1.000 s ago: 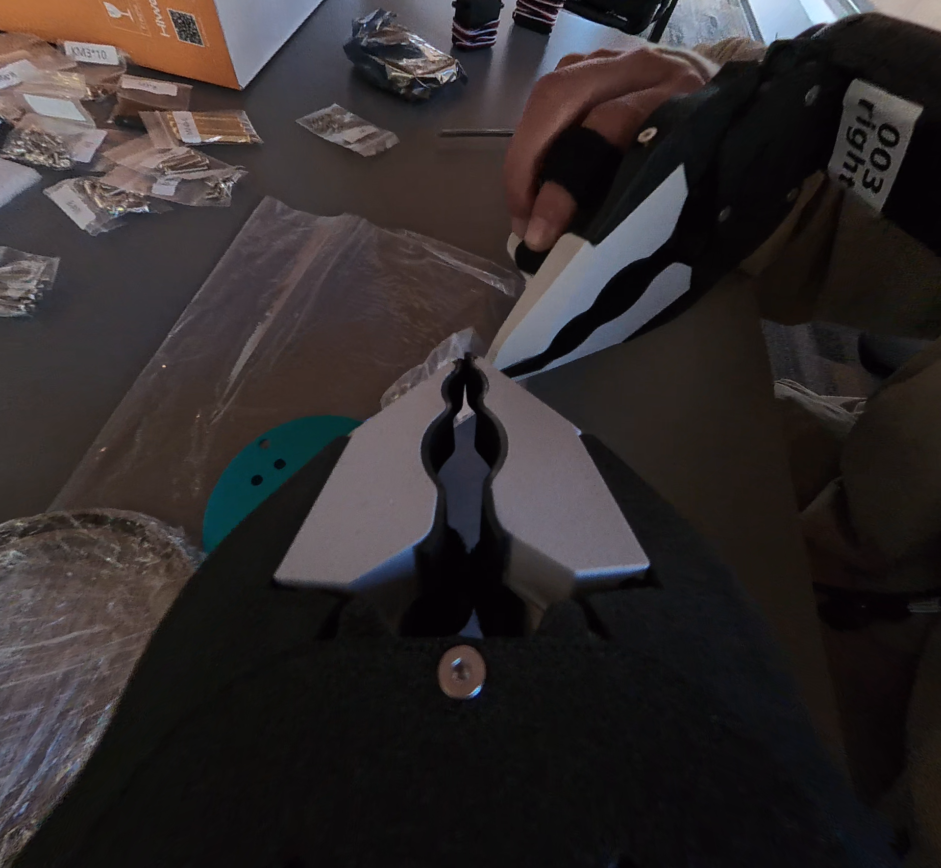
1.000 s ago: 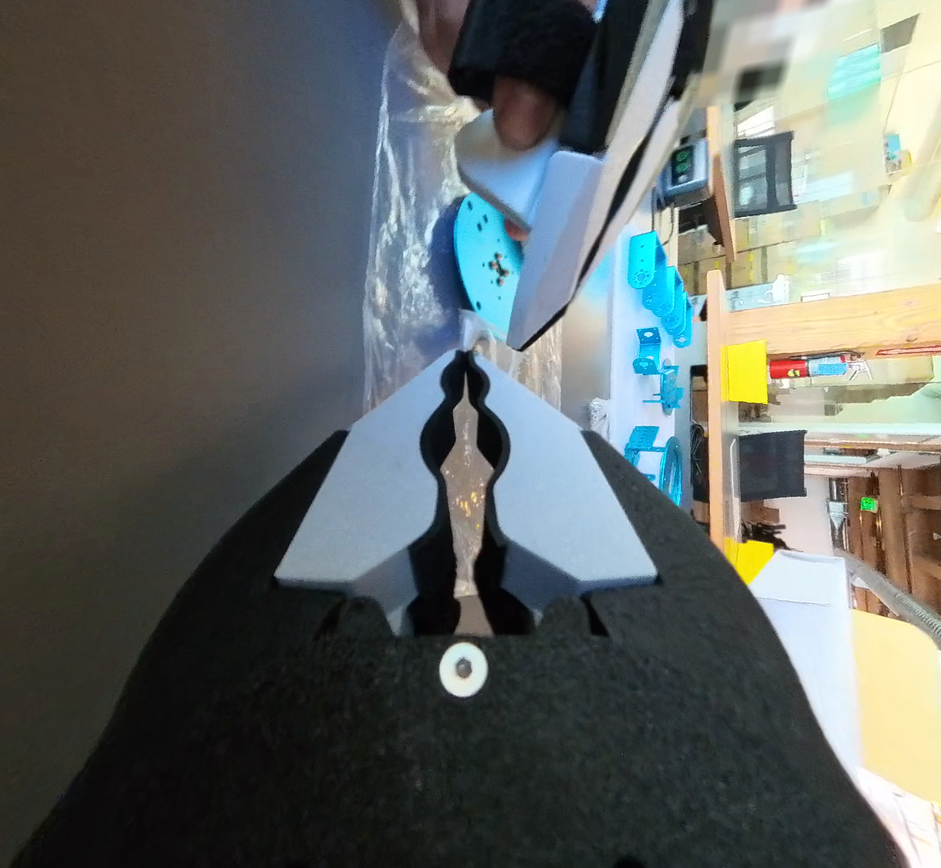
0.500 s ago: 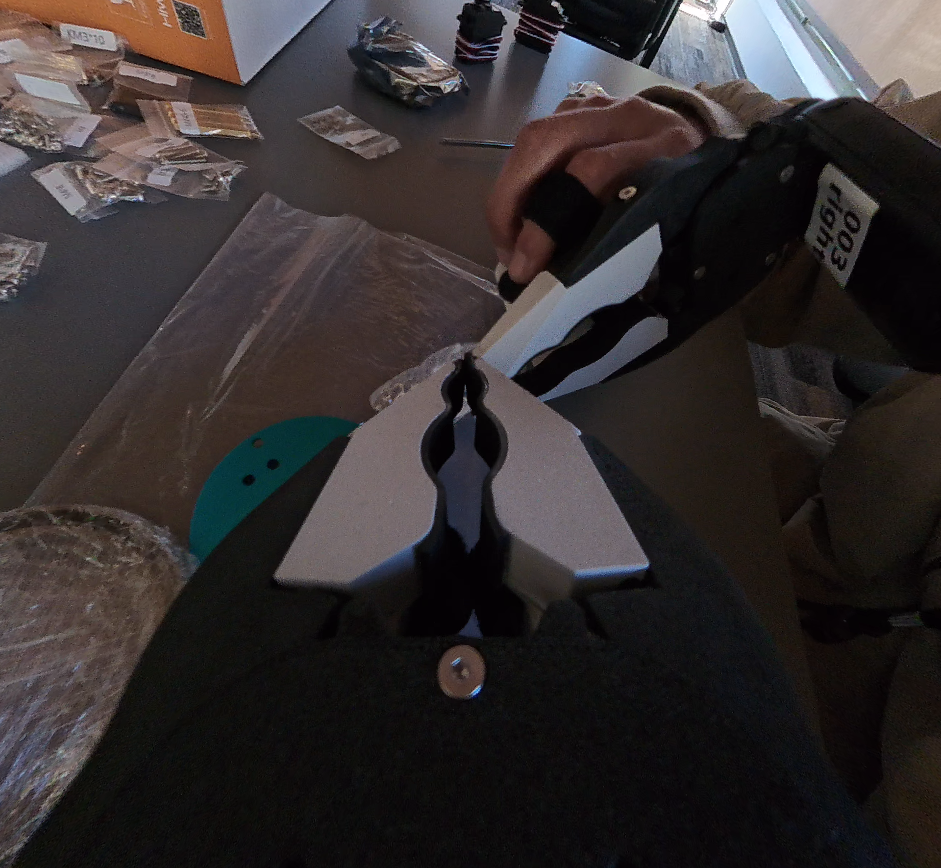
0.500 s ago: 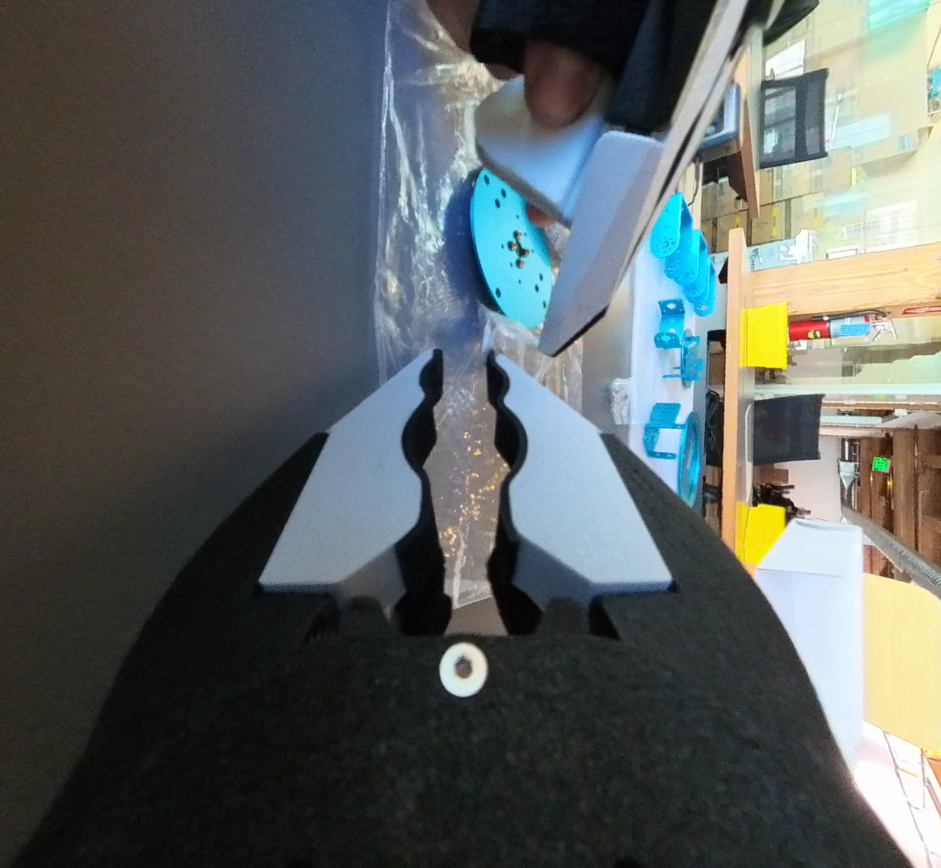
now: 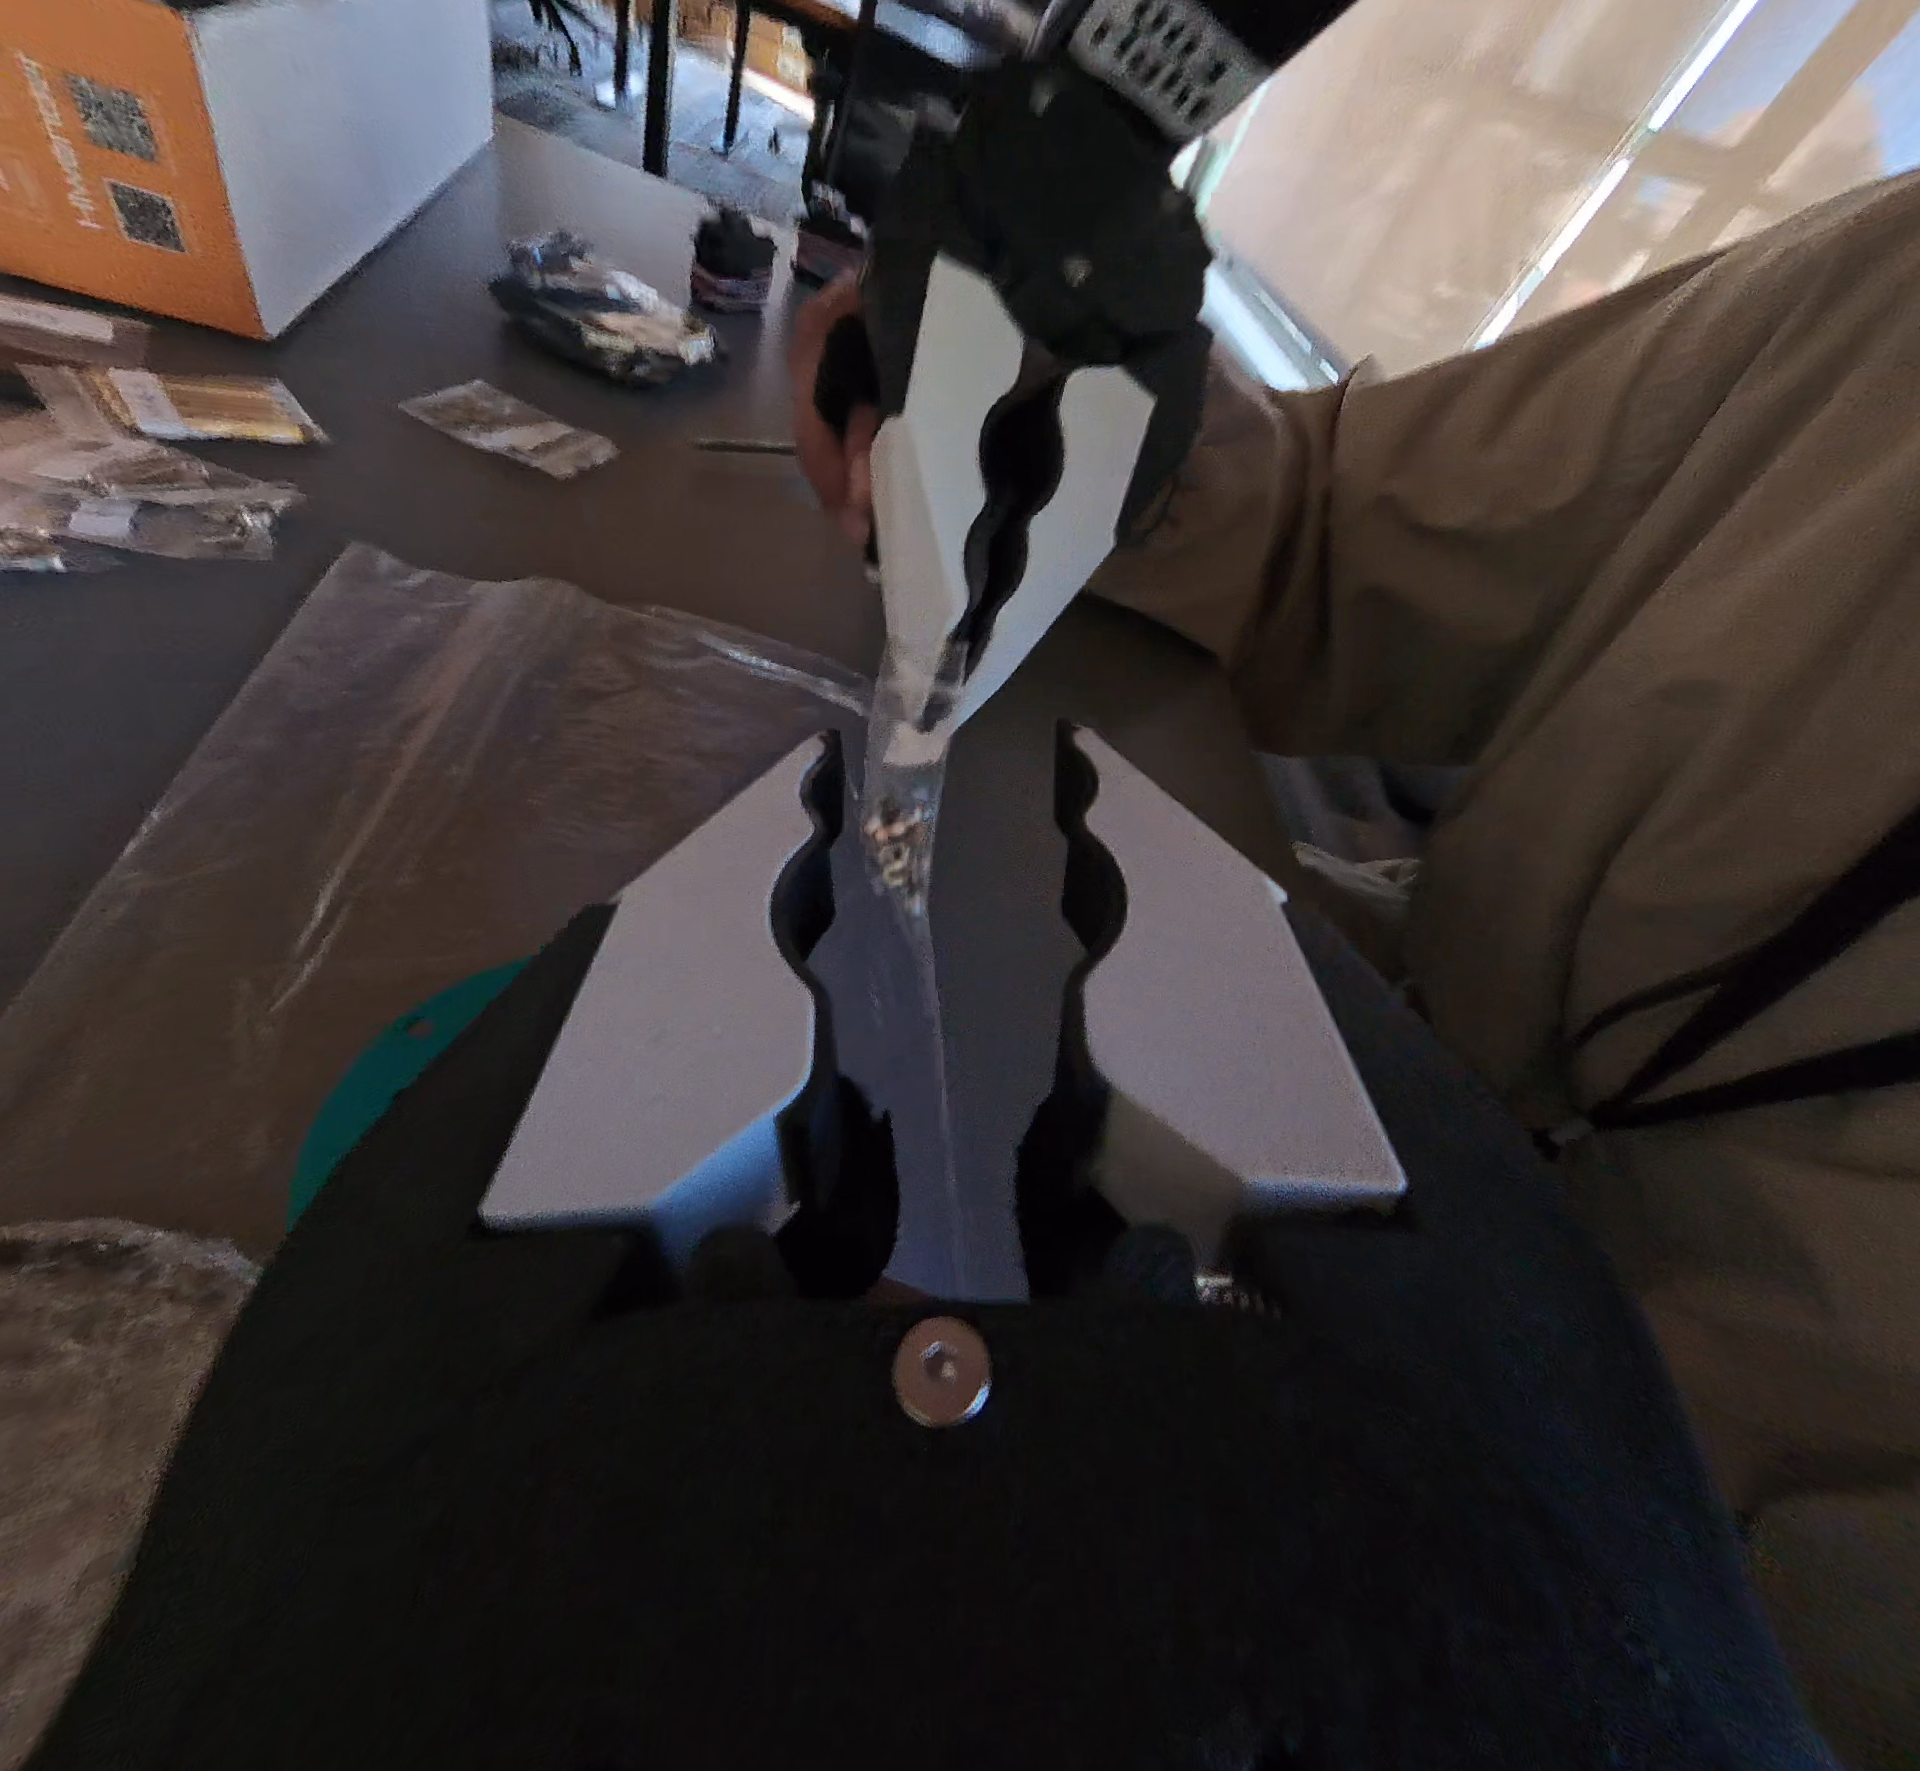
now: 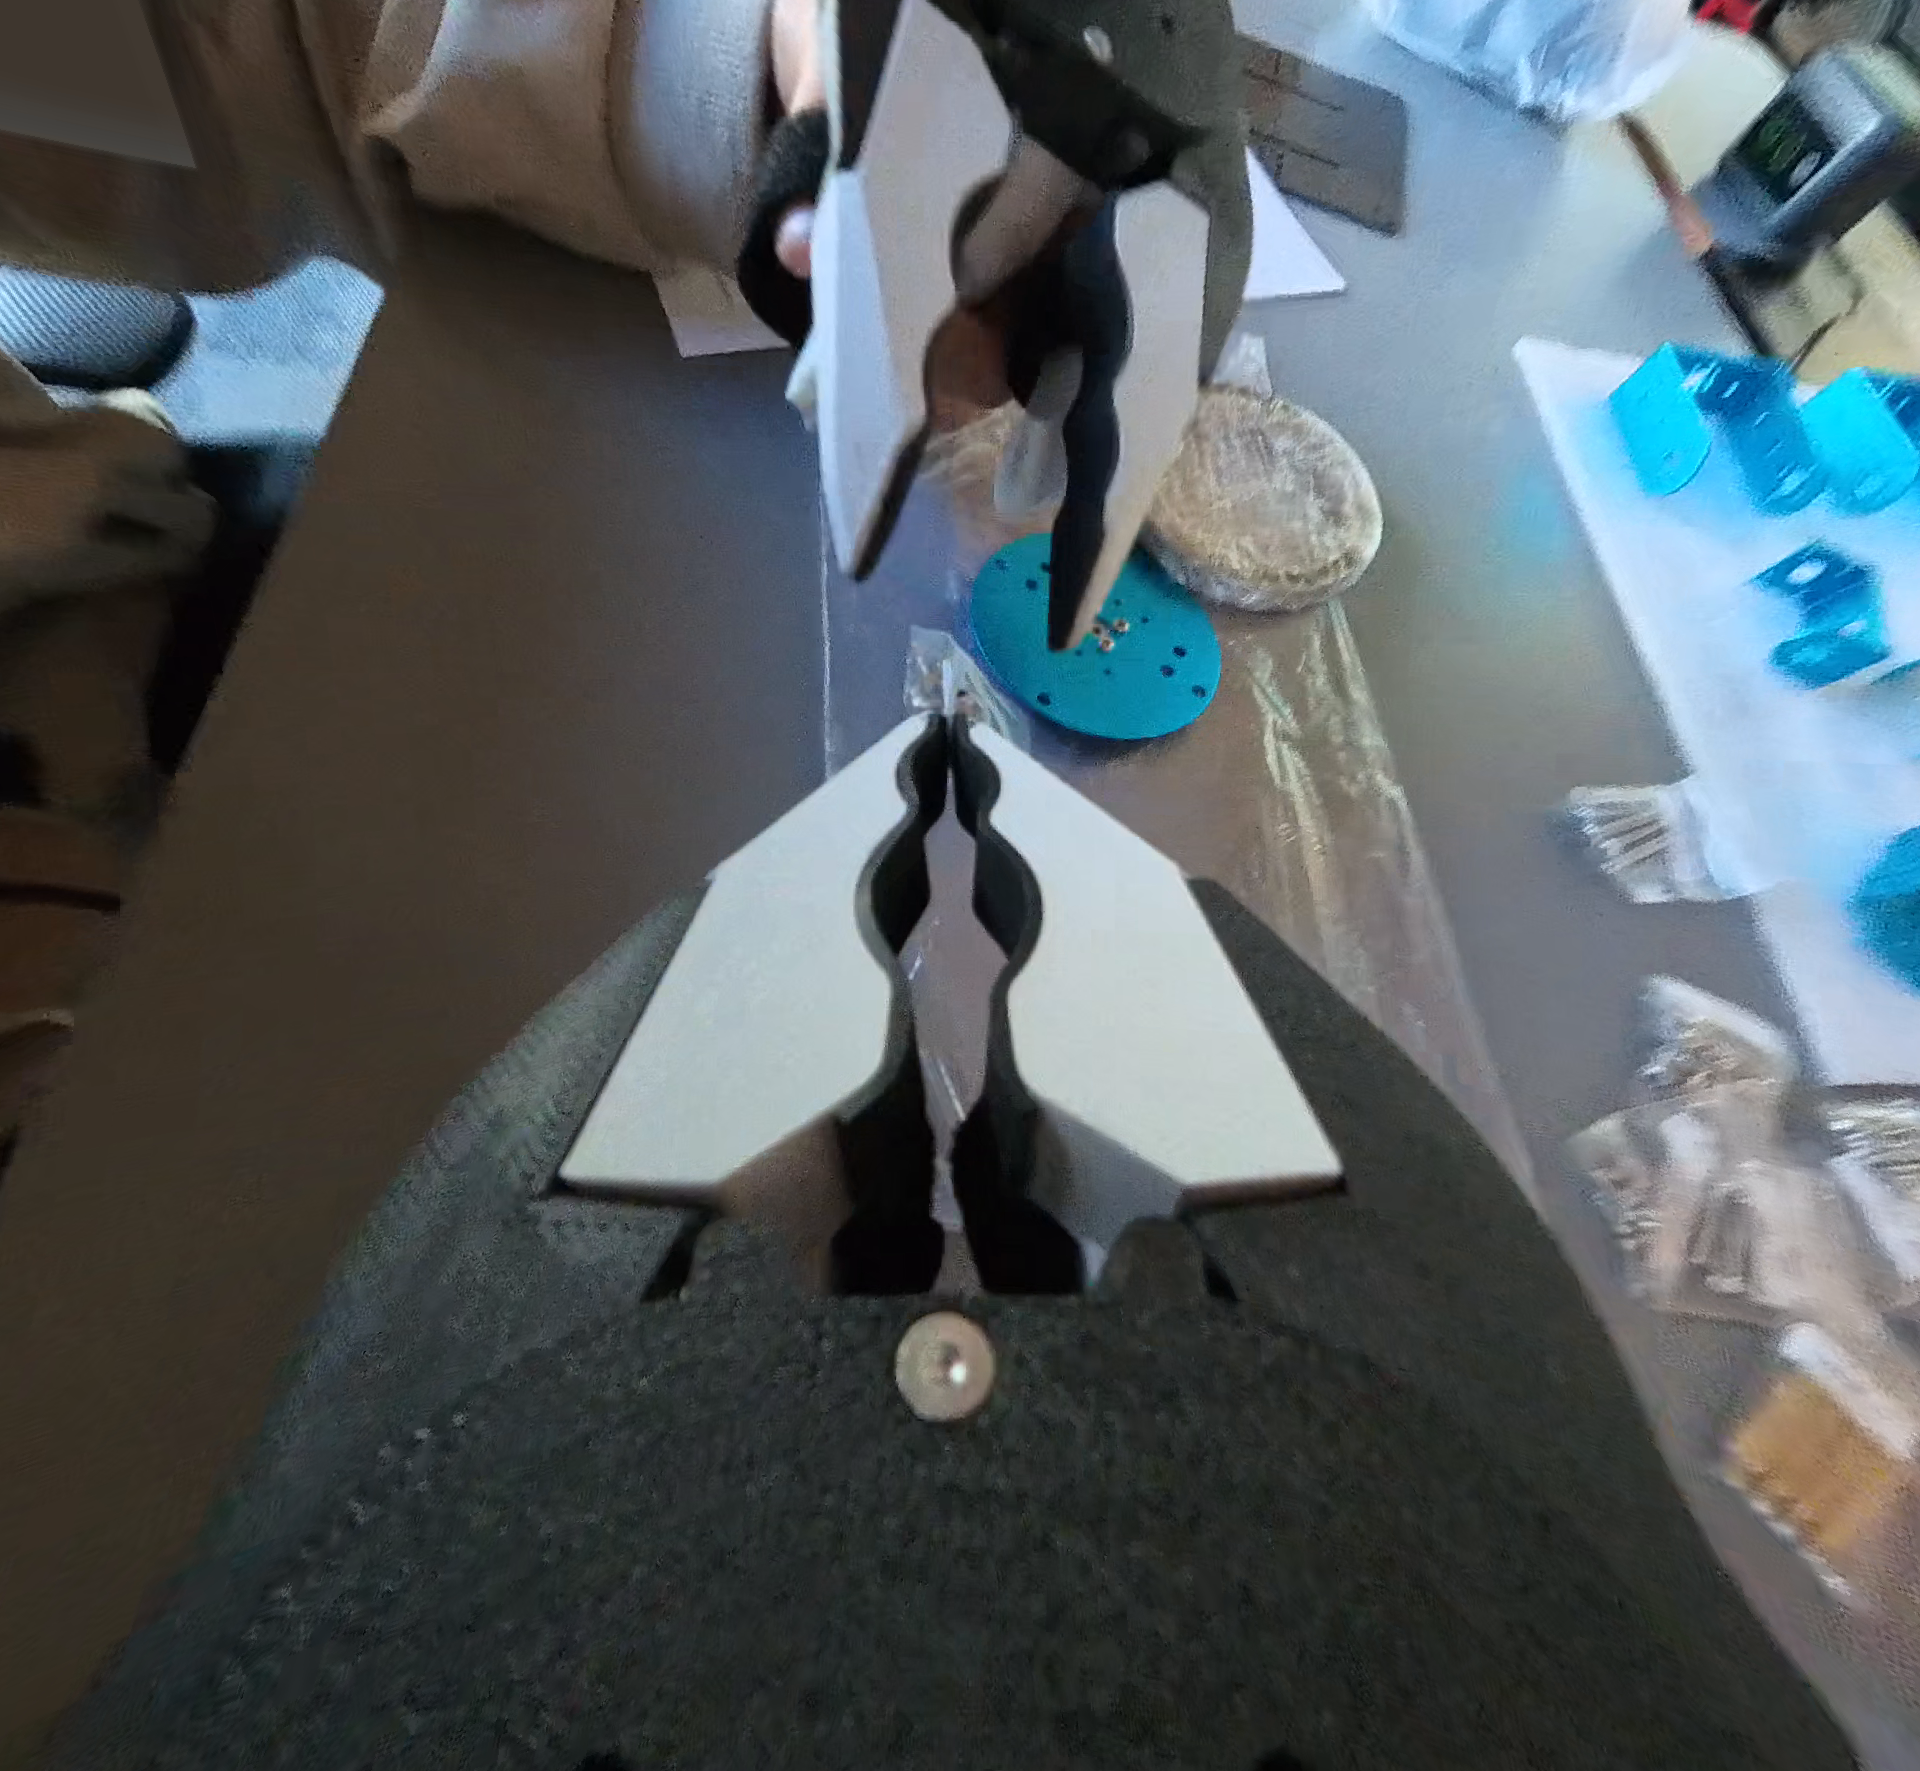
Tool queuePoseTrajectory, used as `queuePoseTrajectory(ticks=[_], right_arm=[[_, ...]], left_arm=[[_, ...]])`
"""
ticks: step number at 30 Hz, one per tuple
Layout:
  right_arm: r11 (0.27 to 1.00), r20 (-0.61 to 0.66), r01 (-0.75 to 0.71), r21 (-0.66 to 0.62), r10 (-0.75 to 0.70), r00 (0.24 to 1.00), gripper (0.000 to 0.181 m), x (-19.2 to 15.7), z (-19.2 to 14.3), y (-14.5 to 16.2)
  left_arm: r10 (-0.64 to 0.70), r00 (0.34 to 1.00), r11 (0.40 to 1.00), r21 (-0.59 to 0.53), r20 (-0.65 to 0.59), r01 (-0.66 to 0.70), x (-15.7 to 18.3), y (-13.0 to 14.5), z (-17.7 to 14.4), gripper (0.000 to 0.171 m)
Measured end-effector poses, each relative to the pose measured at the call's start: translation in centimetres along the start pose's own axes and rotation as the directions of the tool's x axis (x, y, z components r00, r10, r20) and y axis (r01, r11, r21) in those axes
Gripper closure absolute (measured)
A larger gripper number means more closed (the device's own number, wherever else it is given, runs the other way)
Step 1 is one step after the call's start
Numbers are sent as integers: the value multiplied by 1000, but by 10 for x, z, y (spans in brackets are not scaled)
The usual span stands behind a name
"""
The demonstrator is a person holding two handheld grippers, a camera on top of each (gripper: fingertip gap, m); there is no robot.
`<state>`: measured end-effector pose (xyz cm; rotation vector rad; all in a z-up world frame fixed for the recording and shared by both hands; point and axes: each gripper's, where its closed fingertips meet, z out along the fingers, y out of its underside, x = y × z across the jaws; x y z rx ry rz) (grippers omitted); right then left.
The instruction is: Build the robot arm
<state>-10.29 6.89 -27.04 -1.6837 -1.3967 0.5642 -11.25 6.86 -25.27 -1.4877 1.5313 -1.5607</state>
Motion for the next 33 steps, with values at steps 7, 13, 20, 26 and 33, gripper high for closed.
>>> queuePoseTrajectory(ticks=[7,13,20,26,33], right_arm=[[964,-9,-259,58,260,966,181,28,-4,8],[802,112,-587,113,577,809,181,39,-13,-12],[721,108,-690,-68,693,713,181,51,6,-37],[450,276,-875,-181,877,394,181,52,36,-42],[411,337,-898,-156,877,343,181,37,29,-31]], left_arm=[[229,914,973,-62,335,-221,7,-20,13,125],[209,726,971,-51,655,-233,24,1,-7,125],[161,682,975,-7,713,-223,29,23,-33,124],[369,437,928,-302,820,-216,-23,8,-50,94],[472,380,881,-430,795,-195,-52,12,-14,90]])
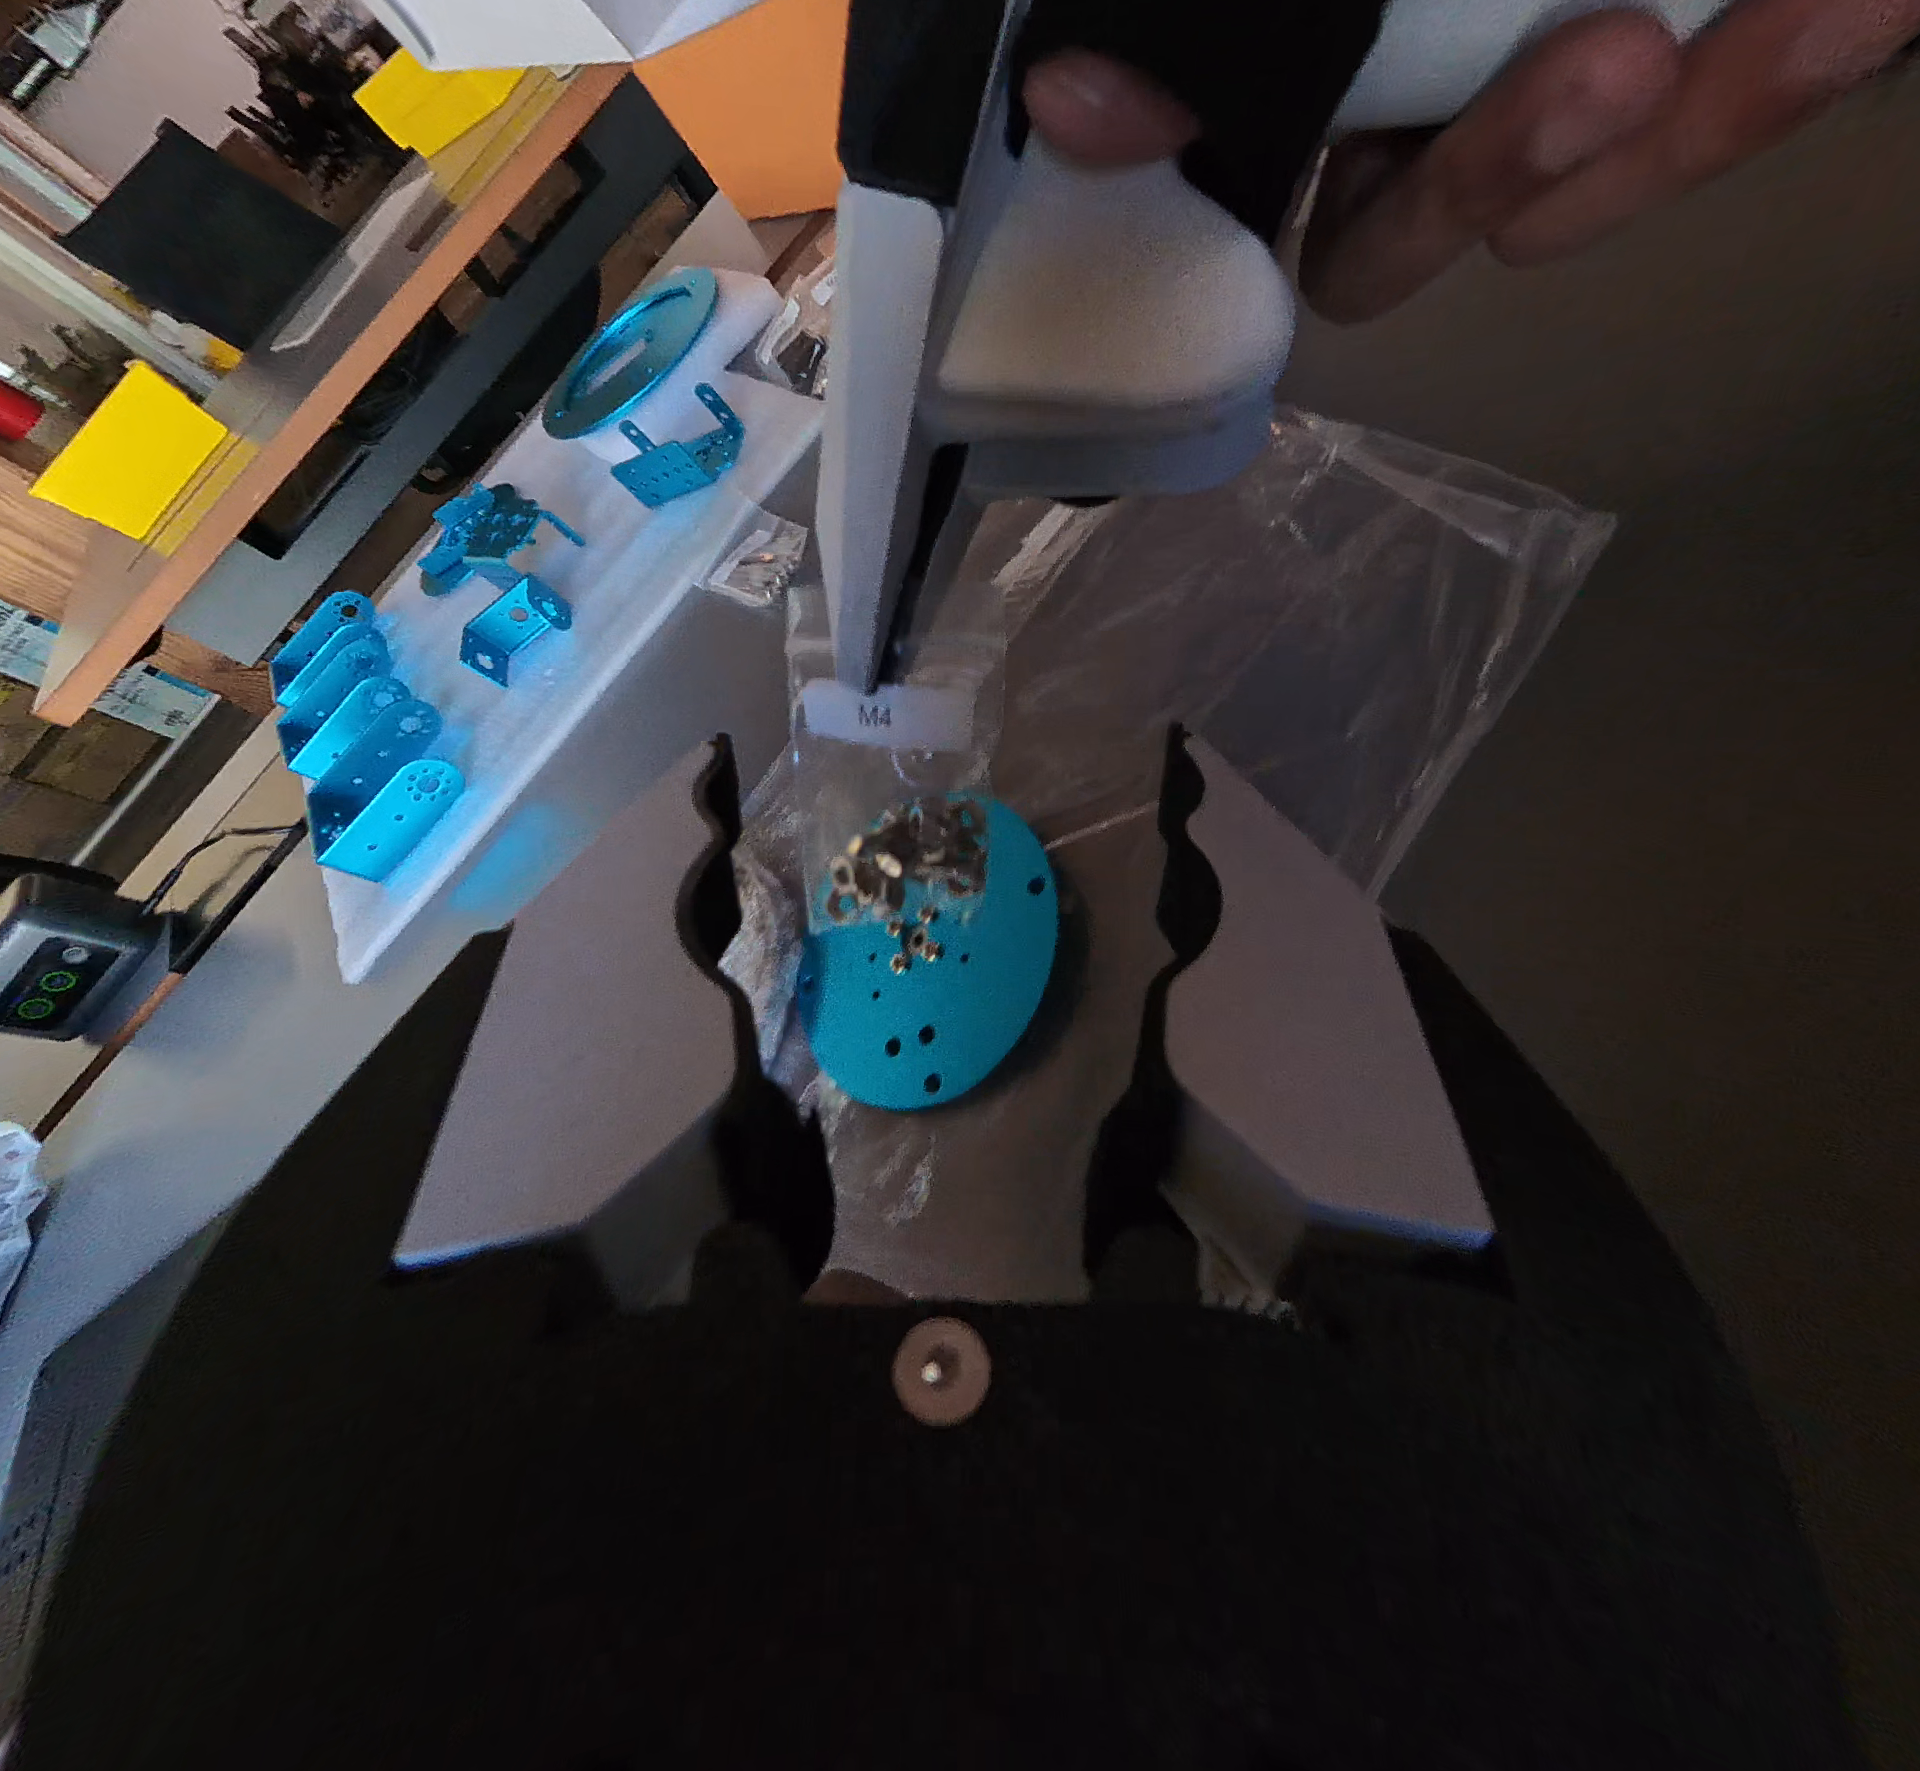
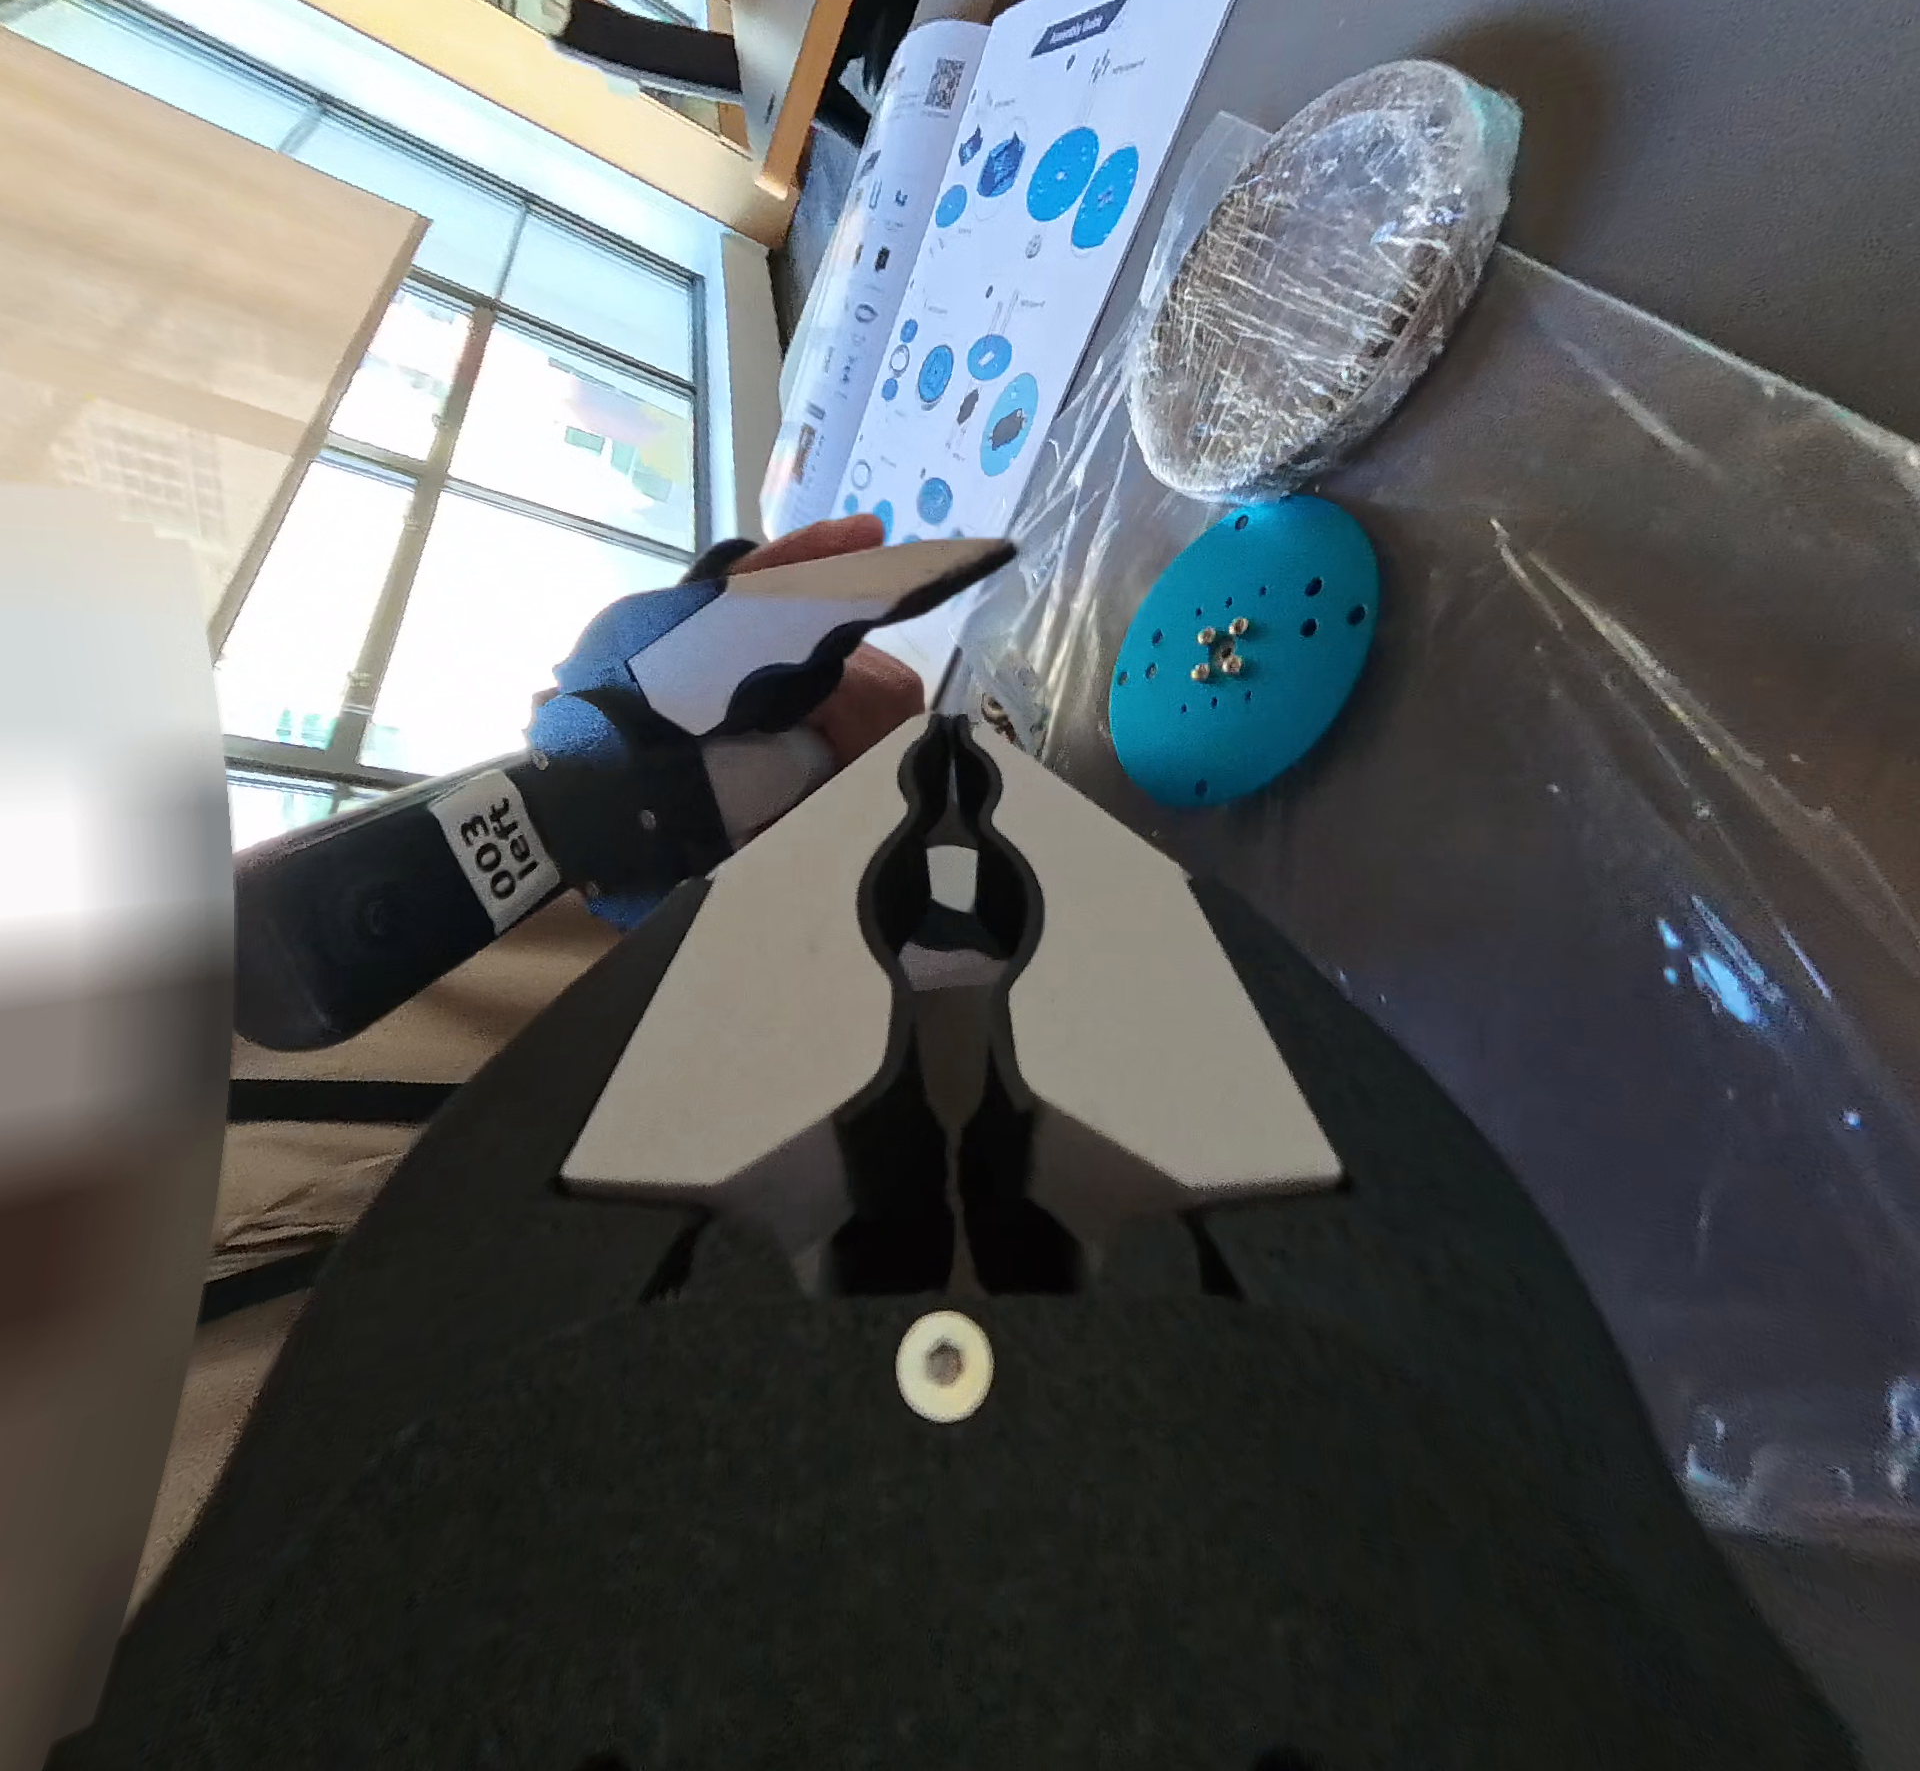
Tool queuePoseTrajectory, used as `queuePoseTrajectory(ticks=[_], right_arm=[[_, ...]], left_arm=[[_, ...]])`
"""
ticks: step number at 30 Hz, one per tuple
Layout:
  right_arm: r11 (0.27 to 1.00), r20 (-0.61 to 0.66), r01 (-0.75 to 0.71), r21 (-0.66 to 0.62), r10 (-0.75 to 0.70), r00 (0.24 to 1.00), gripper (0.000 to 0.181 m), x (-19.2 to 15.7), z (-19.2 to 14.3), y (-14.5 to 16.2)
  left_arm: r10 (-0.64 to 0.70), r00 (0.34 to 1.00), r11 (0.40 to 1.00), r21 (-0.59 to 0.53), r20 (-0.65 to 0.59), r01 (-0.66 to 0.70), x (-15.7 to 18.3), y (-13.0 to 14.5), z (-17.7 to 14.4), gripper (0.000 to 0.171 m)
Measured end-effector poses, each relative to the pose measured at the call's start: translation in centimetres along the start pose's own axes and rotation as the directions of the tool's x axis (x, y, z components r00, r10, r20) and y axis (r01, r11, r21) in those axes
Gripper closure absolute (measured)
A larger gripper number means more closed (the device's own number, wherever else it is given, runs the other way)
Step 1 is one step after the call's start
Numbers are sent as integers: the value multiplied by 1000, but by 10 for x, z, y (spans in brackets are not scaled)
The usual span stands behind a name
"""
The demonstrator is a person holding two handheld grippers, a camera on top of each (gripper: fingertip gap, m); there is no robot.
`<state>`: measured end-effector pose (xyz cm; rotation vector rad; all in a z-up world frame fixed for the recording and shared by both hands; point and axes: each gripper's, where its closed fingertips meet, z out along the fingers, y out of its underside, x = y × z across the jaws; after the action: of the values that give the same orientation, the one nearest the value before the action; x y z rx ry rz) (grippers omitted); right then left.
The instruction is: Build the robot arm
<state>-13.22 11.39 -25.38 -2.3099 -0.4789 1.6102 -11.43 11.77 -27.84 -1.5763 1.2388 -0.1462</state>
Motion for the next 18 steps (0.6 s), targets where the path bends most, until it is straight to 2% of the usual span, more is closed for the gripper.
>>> queuePoseTrajectory(ticks=[4,7,8,18], right_arm=[[998,-16,66,-11,-66,998,181,-9,-3,9],[997,-5,70,-13,-70,998,181,-10,-5,13],[997,-14,71,-9,-71,997,181,-7,-6,14],[999,89,43,-32,-40,995,181,-10,-5,21]], left_arm=[[-21,999,999,31,44,20,2,-14,8,98],[-17,999,996,88,43,13,2,-24,4,126],[-1,999,994,106,42,-3,2,-27,2,130],[167,986,976,138,9,-166,9,-20,-3,135]])
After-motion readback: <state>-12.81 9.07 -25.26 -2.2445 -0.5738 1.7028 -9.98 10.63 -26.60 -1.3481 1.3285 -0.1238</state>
